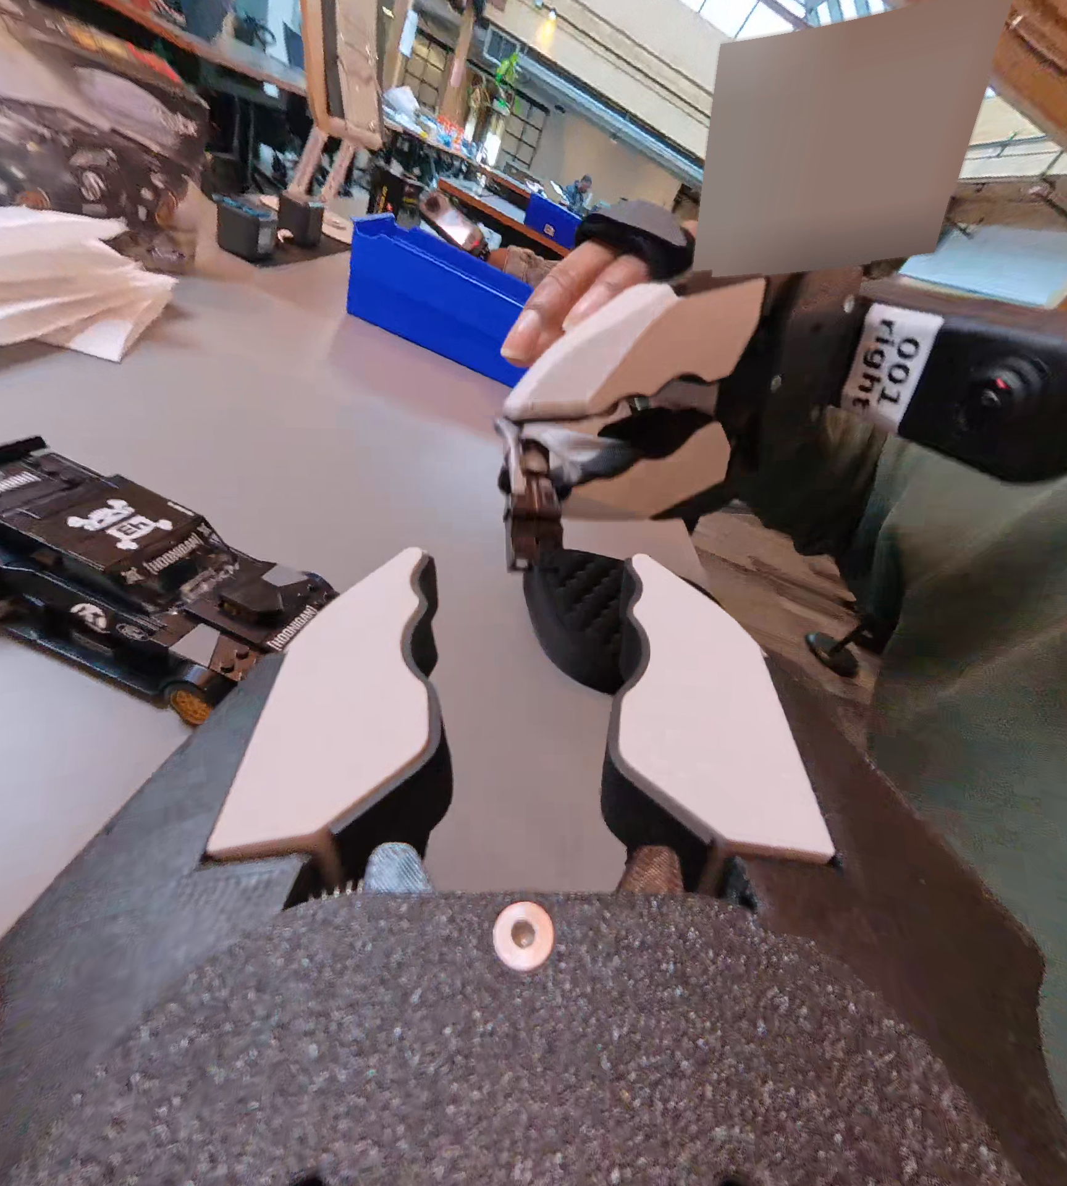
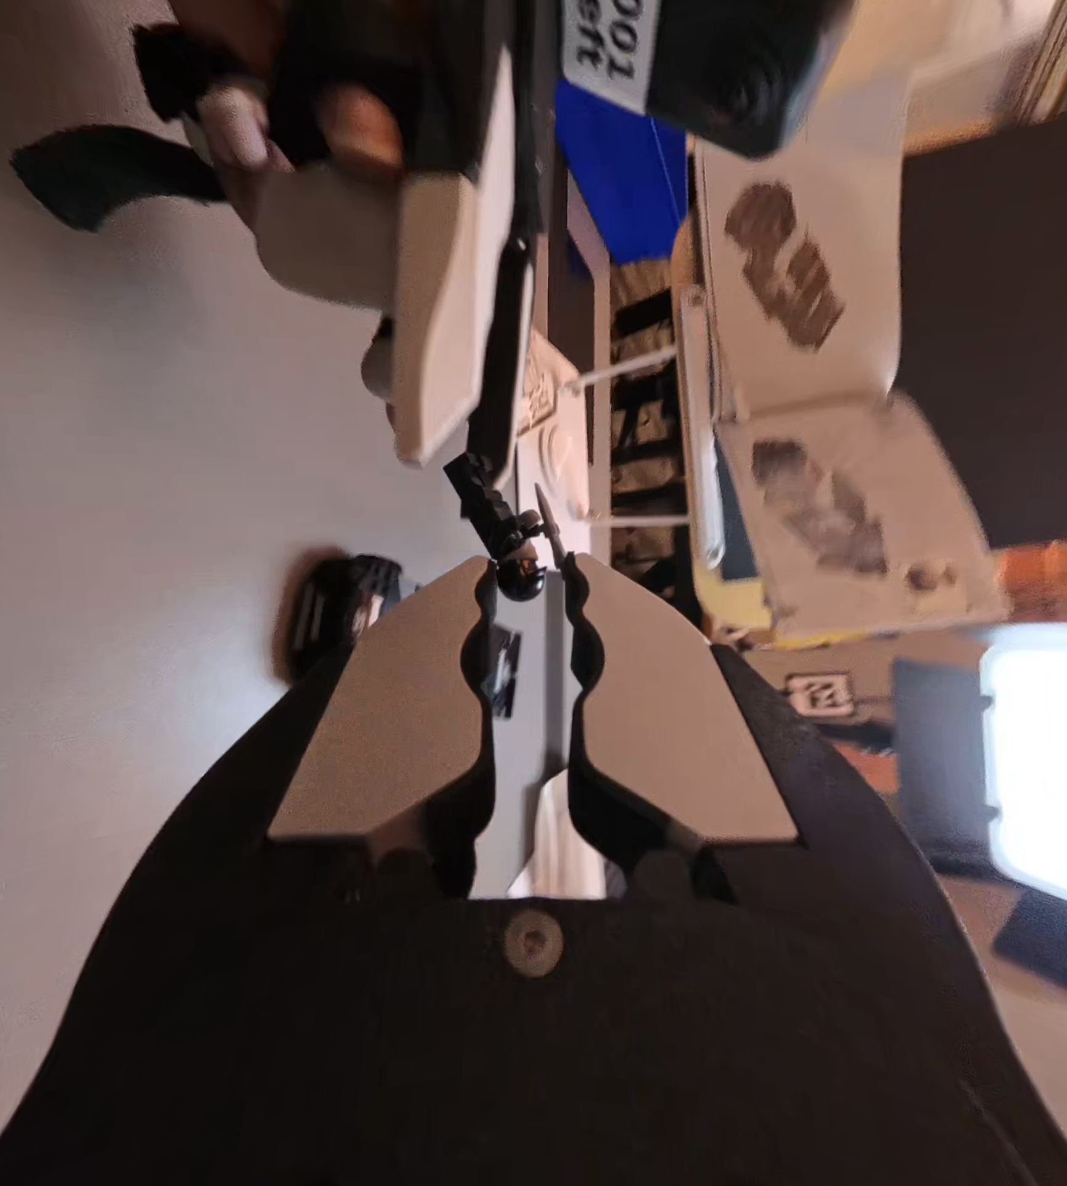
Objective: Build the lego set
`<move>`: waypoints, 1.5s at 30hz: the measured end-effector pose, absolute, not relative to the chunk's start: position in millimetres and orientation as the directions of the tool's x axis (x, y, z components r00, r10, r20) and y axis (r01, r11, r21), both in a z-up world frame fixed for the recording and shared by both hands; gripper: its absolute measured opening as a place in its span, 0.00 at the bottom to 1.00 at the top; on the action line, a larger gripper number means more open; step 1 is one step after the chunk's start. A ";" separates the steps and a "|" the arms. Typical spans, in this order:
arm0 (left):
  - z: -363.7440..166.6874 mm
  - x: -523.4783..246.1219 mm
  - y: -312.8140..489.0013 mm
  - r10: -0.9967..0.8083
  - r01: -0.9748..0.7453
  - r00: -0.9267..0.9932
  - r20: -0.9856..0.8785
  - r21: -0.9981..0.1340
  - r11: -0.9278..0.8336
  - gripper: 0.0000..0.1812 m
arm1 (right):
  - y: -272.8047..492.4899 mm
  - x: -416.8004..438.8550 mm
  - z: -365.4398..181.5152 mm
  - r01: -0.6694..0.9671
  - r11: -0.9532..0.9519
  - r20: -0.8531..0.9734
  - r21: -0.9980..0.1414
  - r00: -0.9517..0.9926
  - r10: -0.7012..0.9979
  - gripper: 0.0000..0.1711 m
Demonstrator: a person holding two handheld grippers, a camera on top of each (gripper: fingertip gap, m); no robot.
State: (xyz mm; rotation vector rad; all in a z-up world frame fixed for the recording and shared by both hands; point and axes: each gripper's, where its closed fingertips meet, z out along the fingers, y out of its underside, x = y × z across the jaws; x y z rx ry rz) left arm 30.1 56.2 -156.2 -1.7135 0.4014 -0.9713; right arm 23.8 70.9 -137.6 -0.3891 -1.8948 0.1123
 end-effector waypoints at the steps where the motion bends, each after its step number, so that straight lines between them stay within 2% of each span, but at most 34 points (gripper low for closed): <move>1: -154.2 27.7 53.7 -0.673 0.191 0.631 0.386 -0.918 -0.347 0.28 | 62.8 18.1 -136.7 0.179 0.957 0.912 -0.229 -0.304 0.276 0.12; 5: -153.7 13.7 42.3 -0.645 0.116 0.714 0.272 -0.955 -0.274 0.10 | 44.7 1.2 -132.4 0.099 0.981 0.940 -0.164 -0.285 0.186 0.12; 8: -149.9 4.3 38.2 -0.621 0.072 0.761 0.191 -0.975 -0.212 0.10 | 41.3 -6.6 -129.3 0.092 0.972 0.934 -0.216 -0.270 0.234 0.12; 10: -144.5 -5.1 38.8 -0.580 0.031 0.808 0.107 -0.990 -0.139 0.09 | 45.3 -7.7 -126.5 0.146 0.910 0.865 -0.388 -0.284 0.414 0.14; 11: -141.7 -11.2 39.5 -0.550 -0.009 0.834 0.042 -0.996 -0.090 0.09 | 47.2 -6.4 -124.6 0.187 0.825 0.768 -0.533 -0.303 0.565 0.17; 13: -134.0 -20.8 39.4 -0.482 -0.095 0.871 -0.094 -0.995 0.021 0.09 | 41.5 -2.7 -115.6 0.248 0.496 0.398 -0.832 -0.357 0.845 0.18; 14: -130.0 -22.9 38.7 -0.453 -0.131 0.879 -0.148 -0.989 0.070 0.09 | 37.6 -2.8 -108.4 0.266 0.301 0.190 -0.916 -0.375 0.908 0.18; 15: -125.8 -23.7 37.7 -0.426 -0.163 0.883 -0.197 -0.980 0.116 0.09 | 34.4 -4.0 -102.5 0.277 0.132 0.015 -0.952 -0.388 0.922 0.16; 17: -117.9 -22.7 35.2 -0.373 -0.220 0.885 -0.279 -0.956 0.192 0.09 | 34.2 -10.8 -100.4 0.296 -0.076 -0.188 -0.952 -0.370 0.910 0.13; 19: -111.7 -21.0 33.0 -0.340 -0.246 0.887 -0.314 -0.942 0.230 0.09 | 28.7 -15.7 -98.1 0.278 -0.179 -0.280 -0.944 -0.384 0.880 0.12; 27: -107.5 -24.0 31.7 -0.270 -0.299 0.891 -0.364 -0.920 0.252 0.09 | 23.6 -26.7 -88.8 0.263 -0.332 -0.417 -0.906 -0.410 0.811 0.09; 30: -110.5 -25.0 34.3 -0.285 -0.286 0.894 -0.346 -0.930 0.231 0.11 | 29.5 -27.9 -87.7 0.281 -0.293 -0.392 -0.914 -0.419 0.819 0.09; 31: -111.4 -28.0 36.1 -0.291 -0.256 0.905 -0.311 -0.943 0.213 0.19 | 40.0 -29.0 -84.4 0.283 -0.250 -0.353 -0.926 -0.414 0.839 0.08; 33: -113.1 -35.4 38.1 -0.317 -0.186 0.919 -0.233 -0.967 0.173 0.22 | 83.4 -33.5 -86.9 0.325 -0.027 -0.155 -0.945 -0.374 0.914 0.08; 35: -117.0 -46.8 40.9 -0.303 -0.158 0.934 -0.191 -0.979 0.131 0.22 | 153.1 -40.1 -104.4 0.422 0.227 0.093 -0.878 -0.314 0.945 0.09; 40: -129.3 -56.9 45.1 -0.301 -0.142 0.940 -0.159 -0.987 0.080 0.19 | 276.1 -60.9 -167.1 0.573 0.247 0.088 -0.781 -0.291 0.953 0.09; 45: -144.1 -59.9 52.2 -0.320 -0.130 0.938 -0.131 -0.991 0.024 0.19 | 312.1 -69.3 -228.8 0.681 0.230 0.053 -0.695 -0.270 0.961 0.09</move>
